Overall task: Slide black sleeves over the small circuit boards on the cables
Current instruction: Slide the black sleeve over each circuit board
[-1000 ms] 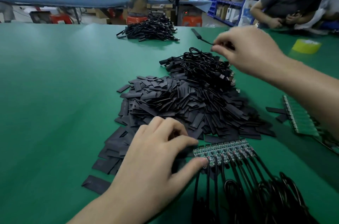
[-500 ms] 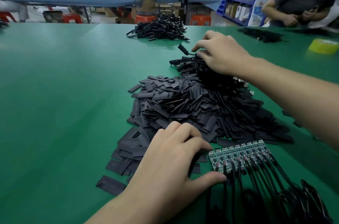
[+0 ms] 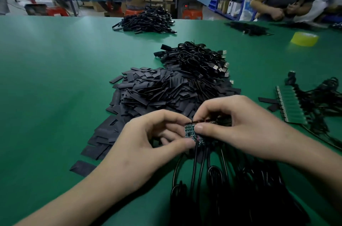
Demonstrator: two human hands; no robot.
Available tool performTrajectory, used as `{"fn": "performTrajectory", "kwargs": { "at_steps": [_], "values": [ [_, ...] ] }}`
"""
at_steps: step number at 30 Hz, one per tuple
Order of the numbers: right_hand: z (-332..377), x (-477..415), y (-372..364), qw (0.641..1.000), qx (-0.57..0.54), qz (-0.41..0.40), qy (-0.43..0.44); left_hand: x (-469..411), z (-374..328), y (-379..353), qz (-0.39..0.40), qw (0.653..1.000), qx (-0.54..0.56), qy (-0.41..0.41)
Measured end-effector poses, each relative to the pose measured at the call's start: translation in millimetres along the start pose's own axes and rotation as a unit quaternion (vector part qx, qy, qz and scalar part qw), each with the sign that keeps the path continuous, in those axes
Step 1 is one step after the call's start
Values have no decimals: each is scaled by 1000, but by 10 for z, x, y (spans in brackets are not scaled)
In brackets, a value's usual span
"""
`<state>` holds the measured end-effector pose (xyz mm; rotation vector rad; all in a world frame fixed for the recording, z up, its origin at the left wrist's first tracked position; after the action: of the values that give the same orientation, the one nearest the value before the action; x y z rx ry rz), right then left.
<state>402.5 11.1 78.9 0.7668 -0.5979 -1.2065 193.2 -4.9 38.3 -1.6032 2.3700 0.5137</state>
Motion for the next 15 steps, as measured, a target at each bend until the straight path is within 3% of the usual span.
{"fn": "performTrajectory", "kwargs": {
  "at_steps": [5,15],
  "values": [
    [-25,25,-119,999,-41,-14,-5,-10,-38,15,-10,999,-25,24],
    [-74,1,-136,989,-141,33,6,-41,-93,15,-10,997,71,41]
  ]
}}
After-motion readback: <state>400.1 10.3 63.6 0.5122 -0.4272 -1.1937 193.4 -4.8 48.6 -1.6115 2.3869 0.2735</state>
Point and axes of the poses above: each hand's wrist, its own x-axis away from the middle knuckle, its own y-axis out of the back of the hand, z = x × y, the point moved 1 cm from there along -x, towards the middle knuckle, and after that the axes turned 14 degrees about -y, right-handed, at the moved point
